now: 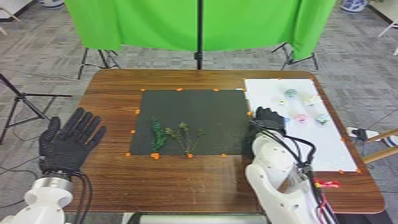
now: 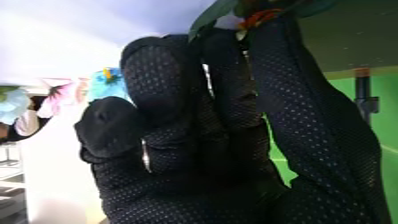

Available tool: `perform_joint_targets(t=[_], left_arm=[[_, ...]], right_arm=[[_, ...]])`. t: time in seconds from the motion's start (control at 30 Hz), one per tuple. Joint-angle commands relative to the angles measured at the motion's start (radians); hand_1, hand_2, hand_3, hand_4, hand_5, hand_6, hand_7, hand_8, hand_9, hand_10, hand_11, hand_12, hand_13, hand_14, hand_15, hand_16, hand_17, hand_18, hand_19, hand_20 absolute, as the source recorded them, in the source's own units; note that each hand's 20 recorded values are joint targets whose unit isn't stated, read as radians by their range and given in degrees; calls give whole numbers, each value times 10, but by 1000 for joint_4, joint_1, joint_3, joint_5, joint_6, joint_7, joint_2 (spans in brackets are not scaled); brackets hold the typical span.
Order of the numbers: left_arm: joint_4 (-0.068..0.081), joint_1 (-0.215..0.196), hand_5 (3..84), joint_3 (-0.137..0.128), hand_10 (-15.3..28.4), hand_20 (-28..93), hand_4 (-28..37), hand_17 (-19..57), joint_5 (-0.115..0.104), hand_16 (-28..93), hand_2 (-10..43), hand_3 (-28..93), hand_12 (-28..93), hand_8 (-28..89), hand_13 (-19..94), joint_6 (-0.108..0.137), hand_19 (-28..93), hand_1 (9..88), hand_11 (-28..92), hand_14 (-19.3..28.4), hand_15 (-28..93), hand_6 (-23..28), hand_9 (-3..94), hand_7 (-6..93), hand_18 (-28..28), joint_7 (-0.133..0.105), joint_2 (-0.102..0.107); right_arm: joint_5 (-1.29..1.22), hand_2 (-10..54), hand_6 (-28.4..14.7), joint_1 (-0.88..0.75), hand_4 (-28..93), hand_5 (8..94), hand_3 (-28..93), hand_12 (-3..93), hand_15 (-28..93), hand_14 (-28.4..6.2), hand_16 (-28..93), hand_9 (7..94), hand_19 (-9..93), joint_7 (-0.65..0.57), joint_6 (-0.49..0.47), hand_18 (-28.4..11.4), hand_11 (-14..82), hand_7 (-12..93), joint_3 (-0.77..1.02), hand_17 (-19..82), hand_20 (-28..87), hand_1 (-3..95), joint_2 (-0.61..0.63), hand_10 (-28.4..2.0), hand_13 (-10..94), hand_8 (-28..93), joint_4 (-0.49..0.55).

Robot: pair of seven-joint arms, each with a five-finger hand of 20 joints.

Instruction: Arrange flowers

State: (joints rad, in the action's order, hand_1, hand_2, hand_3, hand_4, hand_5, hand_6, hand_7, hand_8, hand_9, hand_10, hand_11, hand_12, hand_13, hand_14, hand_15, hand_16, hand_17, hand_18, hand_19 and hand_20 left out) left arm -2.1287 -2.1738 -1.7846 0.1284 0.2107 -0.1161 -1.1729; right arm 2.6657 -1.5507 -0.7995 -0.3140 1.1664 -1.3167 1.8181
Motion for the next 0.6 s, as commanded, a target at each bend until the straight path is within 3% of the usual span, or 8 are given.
perform_joint_targets(t=[0.03,0.27,0.6], left_arm=[[6,-12,457,-3,153,167,-283,-49,-3,-32,152,709,128,-77,294,5,329,269,152,161,345,88,391,112,156,6,-10],[2,-22,456,-7,153,166,-283,-50,-13,-33,150,709,128,-77,295,4,330,270,152,162,346,88,390,112,156,-1,-11],[3,-16,455,-9,151,163,-283,-49,-13,-34,149,708,128,-76,293,2,329,270,154,159,345,87,389,113,155,2,-5]], right_arm=[[-21,-95,-23,-82,-232,719,625,476,446,-49,526,846,915,9,130,-254,151,449,-5,456,414,730,54,-119,807,189,13],[-39,-95,-26,-89,-224,729,642,488,443,-51,540,848,910,94,240,-257,154,436,-34,462,420,722,96,-122,811,202,144],[-81,-95,-28,-65,-225,721,650,498,448,-52,554,843,901,243,195,-251,158,443,-112,457,432,720,152,-122,802,207,195]])
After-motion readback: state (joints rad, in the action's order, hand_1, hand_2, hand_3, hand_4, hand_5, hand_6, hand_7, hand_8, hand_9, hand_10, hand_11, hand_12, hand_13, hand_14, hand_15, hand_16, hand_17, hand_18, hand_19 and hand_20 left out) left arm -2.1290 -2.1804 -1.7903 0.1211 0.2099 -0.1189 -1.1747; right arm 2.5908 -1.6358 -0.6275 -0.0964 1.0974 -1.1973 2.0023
